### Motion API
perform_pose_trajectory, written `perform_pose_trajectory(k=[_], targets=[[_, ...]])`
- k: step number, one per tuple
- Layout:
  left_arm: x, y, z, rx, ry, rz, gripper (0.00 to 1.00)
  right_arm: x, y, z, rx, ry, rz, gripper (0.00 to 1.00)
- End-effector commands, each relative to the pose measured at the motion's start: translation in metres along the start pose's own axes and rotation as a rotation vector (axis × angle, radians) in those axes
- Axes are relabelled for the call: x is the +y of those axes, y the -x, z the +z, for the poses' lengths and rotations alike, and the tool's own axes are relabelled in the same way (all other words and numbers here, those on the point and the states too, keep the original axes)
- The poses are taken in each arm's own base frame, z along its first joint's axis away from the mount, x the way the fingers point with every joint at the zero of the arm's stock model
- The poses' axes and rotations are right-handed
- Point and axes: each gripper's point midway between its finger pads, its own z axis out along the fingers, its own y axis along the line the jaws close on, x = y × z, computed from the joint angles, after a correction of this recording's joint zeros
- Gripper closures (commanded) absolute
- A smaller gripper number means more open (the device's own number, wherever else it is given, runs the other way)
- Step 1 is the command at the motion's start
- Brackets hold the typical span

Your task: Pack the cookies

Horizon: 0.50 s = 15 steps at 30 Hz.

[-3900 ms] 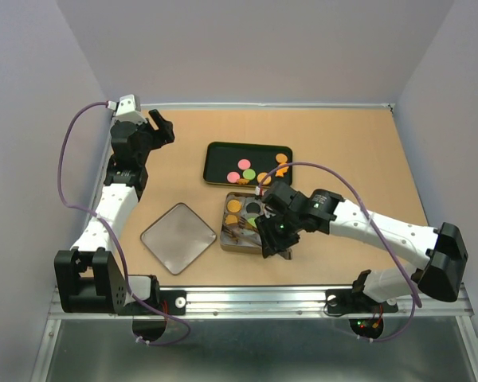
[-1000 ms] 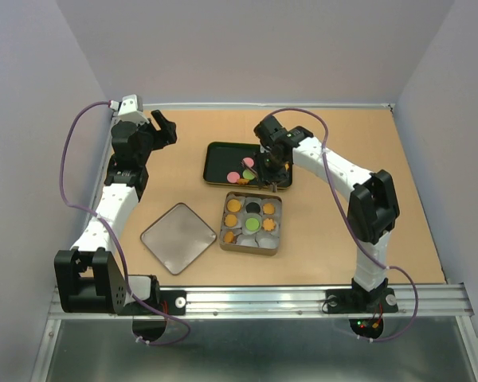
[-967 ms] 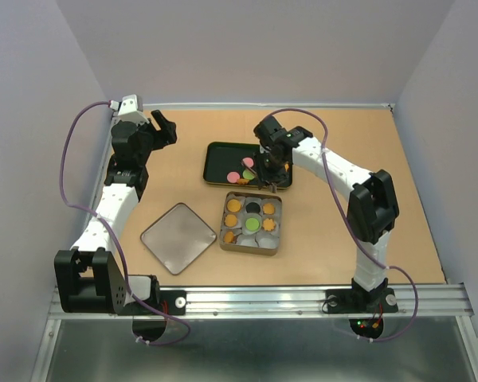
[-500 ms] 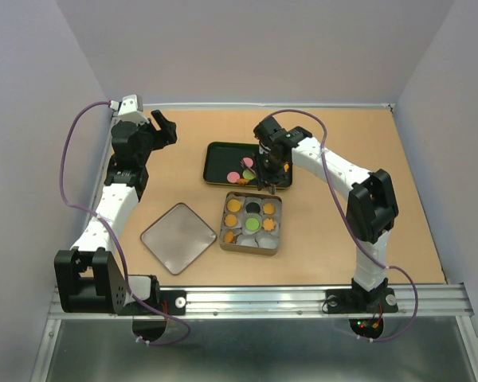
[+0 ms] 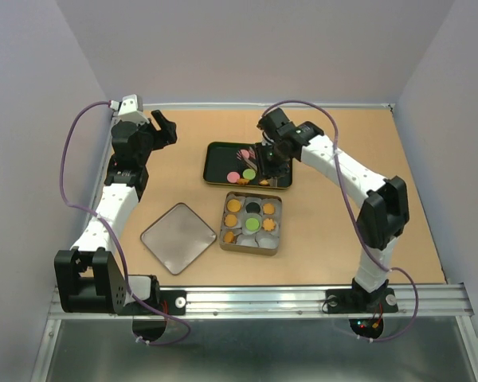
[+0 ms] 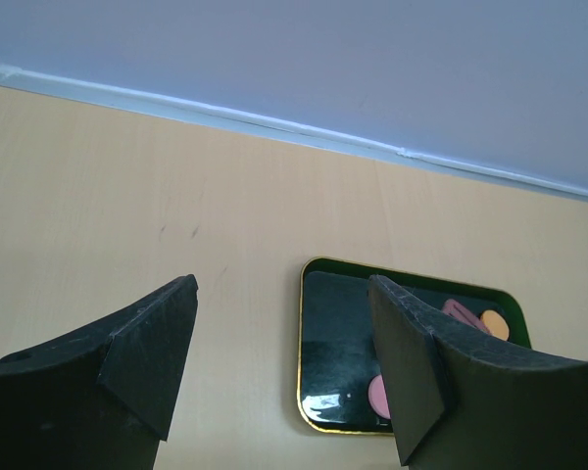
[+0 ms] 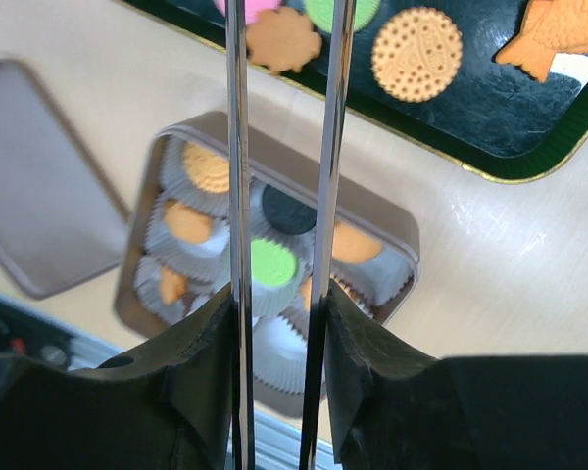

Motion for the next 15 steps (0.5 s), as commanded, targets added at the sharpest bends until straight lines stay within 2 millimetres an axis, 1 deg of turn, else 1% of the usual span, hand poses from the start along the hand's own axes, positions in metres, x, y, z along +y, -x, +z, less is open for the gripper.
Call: perform_pose_trajectory(k=[1, 2, 3, 6, 7, 9, 10, 11, 12, 13, 14, 15], targets=[[-0.010, 0.017, 0.000, -0.047, -0.033, 0.006, 0.20, 0.025, 0.016, -0.068, -0.151, 0.124, -0.009, 0.60], [-0.010, 0.017, 0.001, -0.046, -0.031, 0.006, 0.20, 0.025, 0.012, -0.073, -0.152, 0.130, -0.008, 0.60], [-0.010, 0.017, 0.000, -0.046, -0.031, 0.006, 0.20, 0.025, 0.007, -0.086, -0.164, 0.144, -0.011, 0.60], [-0.010, 0.017, 0.001, -0.047, -0.033, 0.006, 0.20, 0.025, -0.007, -0.100, -0.155, 0.166, -0.012, 0.60], [-0.010, 0.017, 0.001, -0.045, -0.032, 0.006, 0.20, 0.025, -0.020, -0.107, -0.133, 0.185, -0.011, 0.60], [-0.011, 0.016, 0.001, -0.045, -0.032, 0.006, 0.20, 0.027, -0.035, -0.110, -0.098, 0.212, -0.003, 0.60], [-0.011, 0.016, 0.000, -0.045, -0.032, 0.005, 0.20, 0.033, -0.044, -0.122, -0.098, 0.260, -0.004, 0.60], [-0.010, 0.016, 0.001, -0.044, -0.032, 0.006, 0.20, 0.029, -0.060, -0.115, -0.054, 0.263, 0.006, 0.60], [-0.011, 0.016, 0.000, -0.044, -0.032, 0.006, 0.20, 0.032, -0.069, -0.119, -0.036, 0.297, 0.006, 0.60], [-0.011, 0.016, 0.000, -0.044, -0.033, 0.008, 0.20, 0.034, -0.076, -0.127, -0.041, 0.319, -0.001, 0.60], [-0.011, 0.015, 0.001, -0.043, -0.031, 0.010, 0.20, 0.033, -0.084, -0.129, -0.033, 0.331, 0.002, 0.60], [-0.012, 0.015, 0.001, -0.043, -0.033, 0.010, 0.20, 0.032, -0.097, -0.125, 0.002, 0.337, 0.008, 0.60]])
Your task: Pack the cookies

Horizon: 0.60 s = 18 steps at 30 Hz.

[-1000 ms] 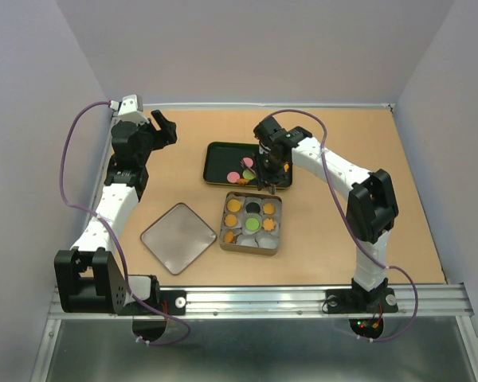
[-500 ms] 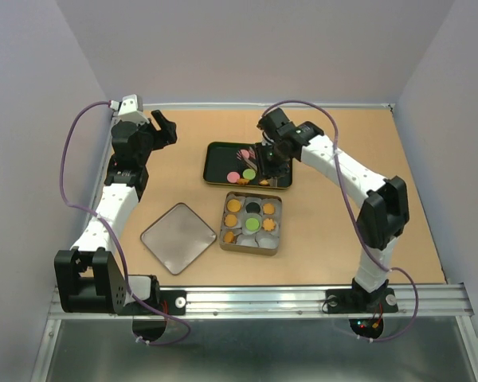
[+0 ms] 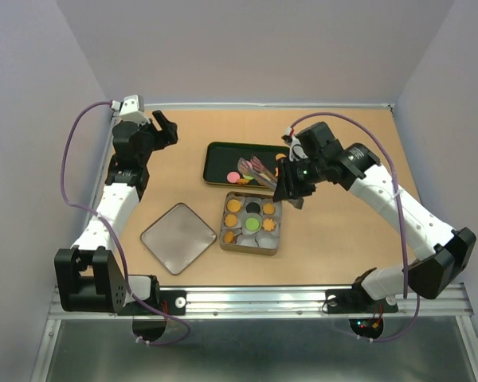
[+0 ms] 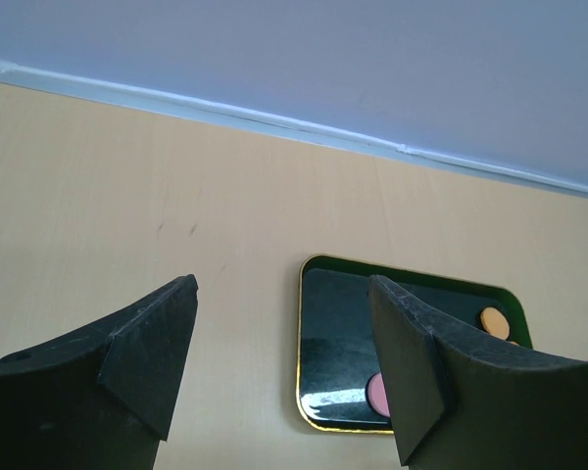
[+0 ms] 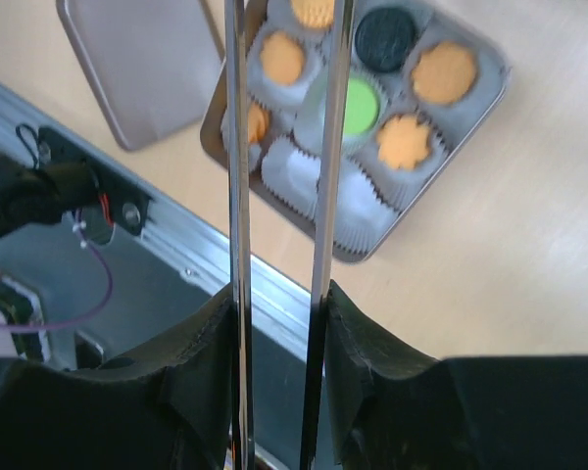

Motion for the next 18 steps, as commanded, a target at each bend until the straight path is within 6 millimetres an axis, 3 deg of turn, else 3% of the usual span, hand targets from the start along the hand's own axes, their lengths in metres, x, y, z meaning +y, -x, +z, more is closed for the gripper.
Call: perform_pose_trajectory(k=[1, 10, 13, 18], targets=[[-0.011, 0.017, -0.001, -0.050, -0.030, 0.010, 0.20, 0.013, -0.038, -0.012, 0.071, 0.102, 0.019, 0.60], [-0.012, 0.012, 0.000, -0.039, -0.023, 0.018, 0.20, 0.017, -0.121, -0.002, 0.232, 0.078, -0.014, 0.60], [-0.011, 0.011, 0.000, -0.037, -0.017, 0.025, 0.20, 0.016, -0.140, -0.004, 0.267, 0.071, -0.027, 0.60], [-0.013, 0.011, 0.000, -0.038, -0.017, 0.027, 0.20, 0.003, -0.156, -0.013, 0.289, 0.029, -0.017, 0.60]])
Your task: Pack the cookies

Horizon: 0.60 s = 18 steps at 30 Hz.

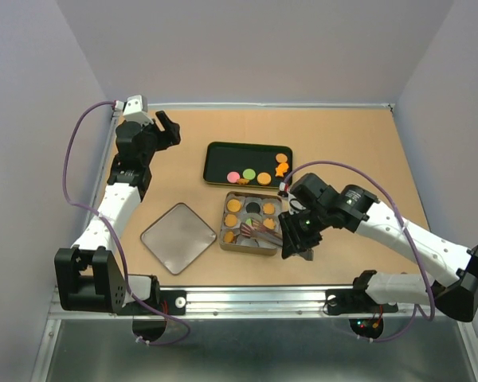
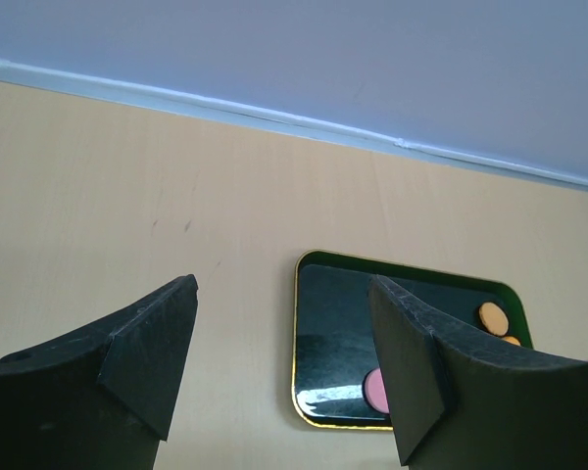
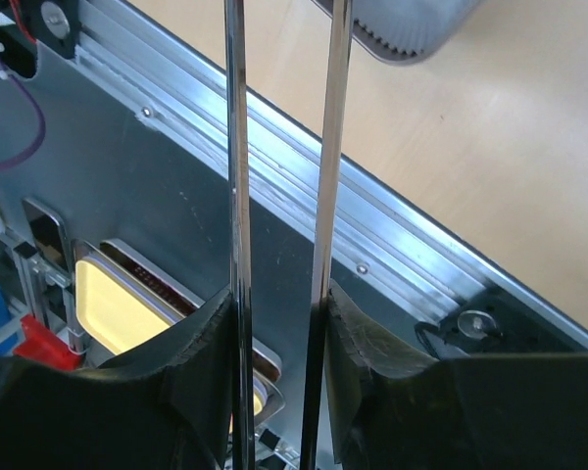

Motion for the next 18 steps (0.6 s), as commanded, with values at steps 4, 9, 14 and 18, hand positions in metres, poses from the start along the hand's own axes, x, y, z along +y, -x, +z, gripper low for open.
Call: perform_pose_trajectory(k=[4, 9, 14, 18], targets=[[-0.007, 0.015, 0.000, -0.044, -0.016, 0.019, 0.19, -0.010, -0.016, -0.008, -0.003, -0.029, 0.023, 0.60], [-0.008, 0.015, -0.001, -0.044, -0.016, 0.024, 0.20, -0.005, -0.021, -0.004, 0.023, 0.005, 0.013, 0.60], [-0.008, 0.014, 0.000, -0.042, -0.012, 0.027, 0.20, -0.002, -0.031, 0.004, 0.071, 0.008, -0.014, 0.60], [-0.009, 0.016, -0.001, -0.047, -0.012, 0.029, 0.20, -0.001, -0.037, 0.009, 0.096, -0.006, -0.030, 0.60]])
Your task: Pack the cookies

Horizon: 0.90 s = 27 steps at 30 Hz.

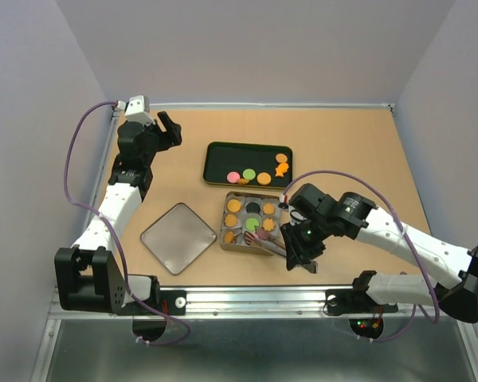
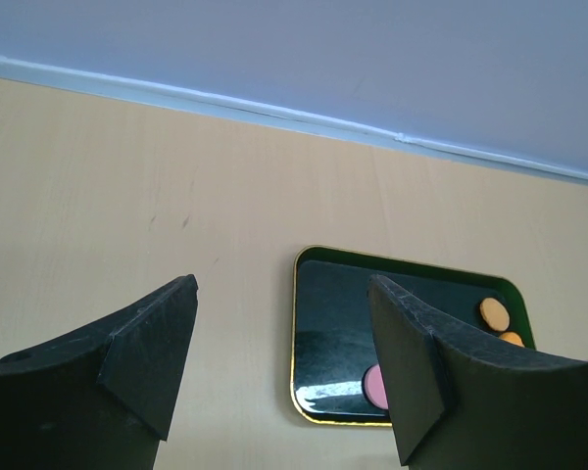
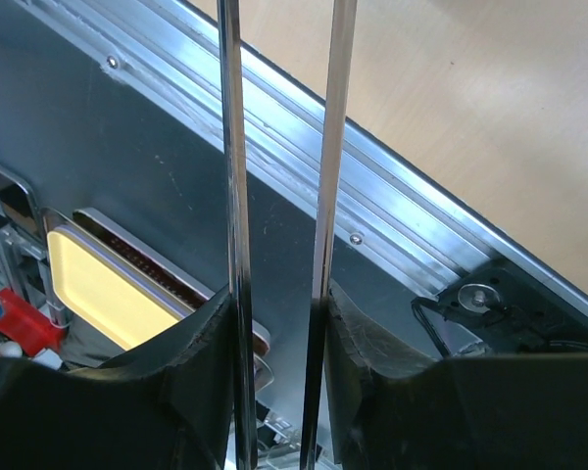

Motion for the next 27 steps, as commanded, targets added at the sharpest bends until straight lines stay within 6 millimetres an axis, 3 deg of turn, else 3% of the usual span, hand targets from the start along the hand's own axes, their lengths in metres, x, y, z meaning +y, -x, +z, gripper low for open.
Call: perform_pose_trajectory(k=[1, 8, 27], targets=[[-0.0062, 0.0180, -0.0006, -0.053, -0.013, 0.021, 0.20, 0.0092, -0.0030, 0.0057, 0.011, 0.024, -0.031, 0.60], [-0.0065, 0.0187, -0.0013, -0.055, -0.012, 0.024, 0.20, 0.0084, -0.0030, 0.0125, 0.023, 0.008, -0.037, 0.60], [-0.0060, 0.0195, -0.0017, -0.057, -0.006, 0.026, 0.20, 0.0055, 0.0054, 0.0062, -0.022, -0.028, -0.047, 0.51]])
